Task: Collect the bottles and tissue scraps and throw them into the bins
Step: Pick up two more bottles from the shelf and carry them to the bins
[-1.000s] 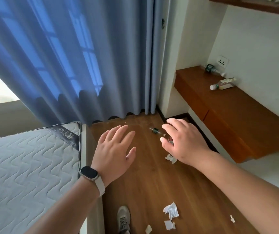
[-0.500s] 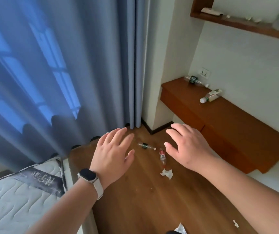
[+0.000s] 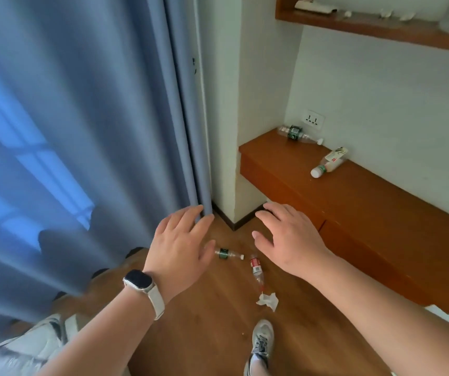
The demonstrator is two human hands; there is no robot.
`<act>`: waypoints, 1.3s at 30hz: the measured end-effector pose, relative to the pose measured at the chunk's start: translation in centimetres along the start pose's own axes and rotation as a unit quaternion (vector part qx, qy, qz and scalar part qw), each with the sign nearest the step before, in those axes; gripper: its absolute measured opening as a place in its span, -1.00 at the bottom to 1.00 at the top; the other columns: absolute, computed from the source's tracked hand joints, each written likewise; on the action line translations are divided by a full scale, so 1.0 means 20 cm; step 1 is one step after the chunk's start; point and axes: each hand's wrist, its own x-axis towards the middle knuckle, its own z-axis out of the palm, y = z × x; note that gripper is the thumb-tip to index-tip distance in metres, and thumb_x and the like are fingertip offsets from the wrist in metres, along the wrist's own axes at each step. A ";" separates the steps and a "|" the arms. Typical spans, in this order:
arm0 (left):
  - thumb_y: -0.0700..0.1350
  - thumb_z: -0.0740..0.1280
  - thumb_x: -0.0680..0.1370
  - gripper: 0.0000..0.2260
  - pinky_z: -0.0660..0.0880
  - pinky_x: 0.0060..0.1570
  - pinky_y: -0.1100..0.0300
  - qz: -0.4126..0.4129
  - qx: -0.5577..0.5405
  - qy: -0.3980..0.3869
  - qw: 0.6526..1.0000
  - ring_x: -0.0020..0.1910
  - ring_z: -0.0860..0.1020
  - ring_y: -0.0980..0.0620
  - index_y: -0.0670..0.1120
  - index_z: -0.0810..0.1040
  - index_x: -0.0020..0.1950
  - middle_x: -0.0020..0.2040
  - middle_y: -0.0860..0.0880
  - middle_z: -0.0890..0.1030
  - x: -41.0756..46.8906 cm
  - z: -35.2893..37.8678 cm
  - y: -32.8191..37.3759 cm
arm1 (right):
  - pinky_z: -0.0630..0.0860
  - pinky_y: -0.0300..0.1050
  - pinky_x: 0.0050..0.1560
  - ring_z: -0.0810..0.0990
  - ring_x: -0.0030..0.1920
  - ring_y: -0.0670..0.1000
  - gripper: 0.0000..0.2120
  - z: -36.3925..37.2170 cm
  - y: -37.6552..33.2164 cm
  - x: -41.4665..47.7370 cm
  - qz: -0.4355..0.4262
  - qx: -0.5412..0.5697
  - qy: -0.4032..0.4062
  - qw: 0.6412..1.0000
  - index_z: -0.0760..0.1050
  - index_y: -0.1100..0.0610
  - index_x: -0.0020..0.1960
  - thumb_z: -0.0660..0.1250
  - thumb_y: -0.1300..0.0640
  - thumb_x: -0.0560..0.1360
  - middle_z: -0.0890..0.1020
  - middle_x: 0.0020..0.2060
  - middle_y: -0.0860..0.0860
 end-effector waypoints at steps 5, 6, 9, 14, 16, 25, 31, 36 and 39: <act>0.02 0.41 0.47 -0.58 0.41 0.26 -0.13 0.038 0.021 -0.041 0.998 0.30 0.49 -0.15 0.00 0.51 0.31 0.32 -0.08 0.52 0.52 0.20 0.05 | 0.21 0.01 0.42 0.22 0.47 0.03 -0.50 -0.02 0.36 0.35 0.028 0.007 -0.024 0.999 0.29 -0.04 0.47 0.01 -0.22 0.61 0.29 0.47 -0.03; 0.03 0.41 0.48 -0.59 0.40 0.26 -0.13 0.049 0.024 -0.042 0.998 0.30 0.48 -0.15 0.01 0.51 0.31 0.32 -0.08 0.52 0.62 0.23 0.07 | 0.22 0.00 0.41 0.23 0.47 0.02 -0.50 -0.03 0.44 0.40 0.034 0.005 -0.023 0.999 0.28 -0.04 0.47 0.01 -0.22 0.61 0.30 0.47 -0.03; 0.03 0.40 0.48 -0.60 0.40 0.28 -0.13 0.065 0.018 -0.029 0.997 0.30 0.49 -0.14 0.01 0.51 0.30 0.31 -0.08 0.53 0.92 0.31 0.16 | 0.24 -0.02 0.39 0.26 0.45 0.01 -0.51 -0.08 0.67 0.56 0.050 -0.008 -0.022 0.998 0.28 -0.05 0.46 0.02 -0.22 0.60 0.31 0.45 -0.04; 0.05 0.42 0.46 -0.57 0.39 0.28 -0.09 0.092 0.010 -0.031 0.995 0.29 0.49 -0.11 0.02 0.50 0.31 0.32 -0.06 0.53 1.25 0.44 0.29 | 0.23 0.02 0.40 0.25 0.46 0.03 -0.50 -0.12 0.94 0.70 0.082 -0.015 -0.026 0.996 0.27 -0.03 0.46 -0.01 -0.22 0.60 0.30 0.46 -0.02; 0.07 0.42 0.45 -0.56 0.39 0.28 -0.06 0.111 0.014 -0.026 0.993 0.28 0.49 -0.09 0.03 0.51 0.30 0.30 -0.05 0.54 1.35 0.48 0.32 | 0.21 0.02 0.42 0.23 0.47 0.02 -0.50 -0.13 1.02 0.73 0.100 -0.006 -0.024 0.995 0.26 -0.05 0.46 -0.02 -0.23 0.60 0.28 0.47 -0.03; 0.09 0.33 0.50 -0.59 0.34 0.32 -0.09 0.177 -0.023 -0.065 0.982 0.33 0.45 -0.07 0.05 0.49 0.33 0.35 -0.03 0.50 1.75 0.69 0.42 | 0.28 0.06 0.40 0.28 0.44 0.03 -0.50 -0.10 1.26 0.82 0.177 -0.001 -0.023 0.984 0.29 -0.05 0.43 -0.04 -0.23 0.59 0.34 0.44 -0.02; 0.12 0.36 0.49 -0.58 0.35 0.31 -0.08 0.230 -0.043 -0.093 0.968 0.33 0.45 -0.05 0.06 0.50 0.33 0.35 -0.02 0.51 2.05 0.89 0.44 | 0.25 0.02 0.39 0.27 0.43 0.04 -0.50 -0.07 1.40 0.92 0.233 -0.018 -0.034 0.972 0.28 -0.03 0.45 -0.01 -0.21 0.59 0.33 0.45 -0.02; 0.10 0.35 0.50 -0.58 0.36 0.29 -0.08 0.301 -0.064 -0.105 0.946 0.33 0.46 -0.08 0.03 0.48 0.34 0.35 -0.06 0.50 2.37 1.06 0.39 | 0.23 0.00 0.40 0.26 0.44 0.02 -0.51 0.04 1.49 1.09 0.304 -0.001 -0.049 0.951 0.26 -0.04 0.47 0.02 -0.20 0.60 0.32 0.45 -0.04; 0.09 0.30 0.54 -0.58 0.29 0.35 -0.08 0.318 -0.076 -0.122 0.937 0.40 0.39 -0.08 0.04 0.43 0.39 0.41 -0.06 0.44 2.58 1.17 0.35 | 0.27 0.02 0.38 0.29 0.42 0.05 -0.53 0.09 1.58 1.23 0.334 -0.006 -0.059 0.941 0.27 -0.03 0.45 0.01 -0.18 0.61 0.34 0.43 -0.01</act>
